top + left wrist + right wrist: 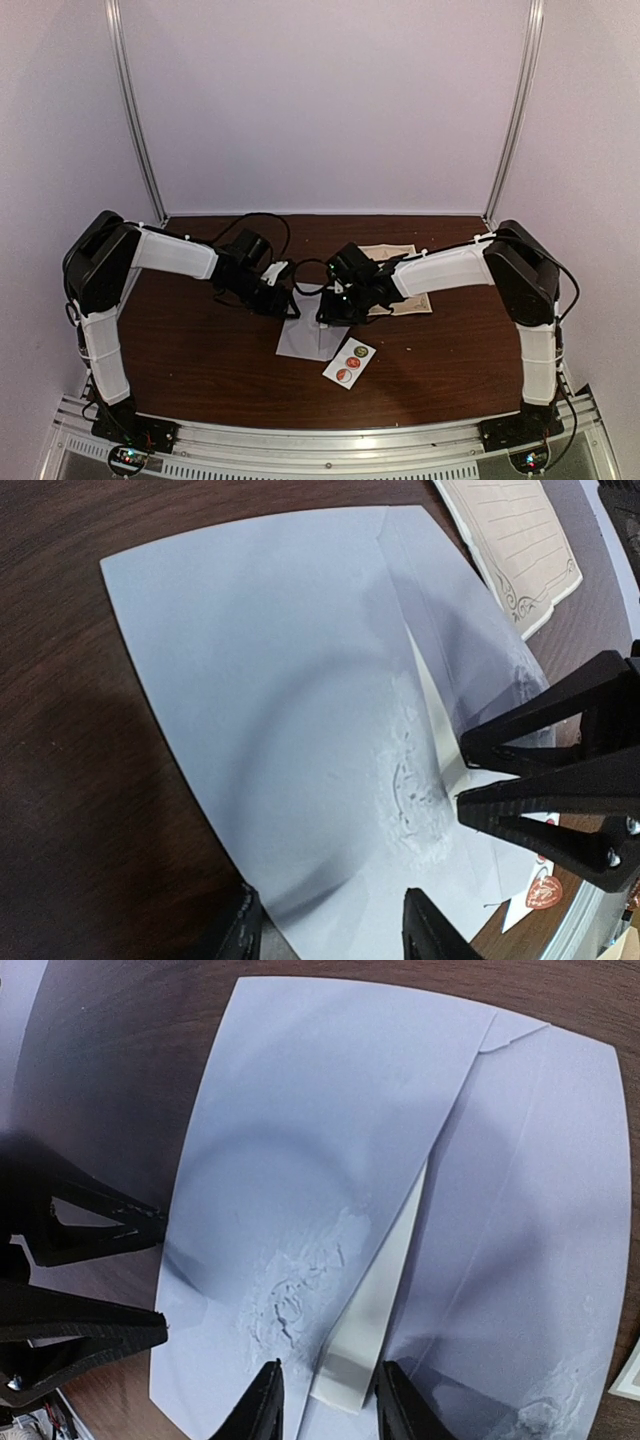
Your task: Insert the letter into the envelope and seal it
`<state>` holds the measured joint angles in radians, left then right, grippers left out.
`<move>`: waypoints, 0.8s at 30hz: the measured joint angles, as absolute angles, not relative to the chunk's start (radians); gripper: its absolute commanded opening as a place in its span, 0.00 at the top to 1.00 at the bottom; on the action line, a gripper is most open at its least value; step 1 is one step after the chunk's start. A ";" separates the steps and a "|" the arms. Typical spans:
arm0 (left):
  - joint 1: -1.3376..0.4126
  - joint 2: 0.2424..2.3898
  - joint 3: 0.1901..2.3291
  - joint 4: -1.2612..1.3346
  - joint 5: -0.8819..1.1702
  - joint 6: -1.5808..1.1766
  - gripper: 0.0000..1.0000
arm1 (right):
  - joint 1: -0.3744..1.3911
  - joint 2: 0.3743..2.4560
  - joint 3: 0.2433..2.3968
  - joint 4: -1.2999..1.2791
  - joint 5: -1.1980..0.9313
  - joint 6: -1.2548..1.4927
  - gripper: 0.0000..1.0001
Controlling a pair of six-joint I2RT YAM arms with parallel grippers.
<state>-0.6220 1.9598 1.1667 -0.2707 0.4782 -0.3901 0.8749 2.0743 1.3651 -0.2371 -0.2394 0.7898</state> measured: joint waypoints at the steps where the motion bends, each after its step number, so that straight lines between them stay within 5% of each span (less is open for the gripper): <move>1: -0.622 1.960 1.167 -0.271 0.478 -0.390 0.52 | 0.875 2.078 1.369 -0.235 -0.243 0.789 0.68; 24: -0.625 1.960 1.167 -0.271 0.479 -0.390 0.52 | 0.886 2.115 1.417 -0.224 -0.262 0.789 0.70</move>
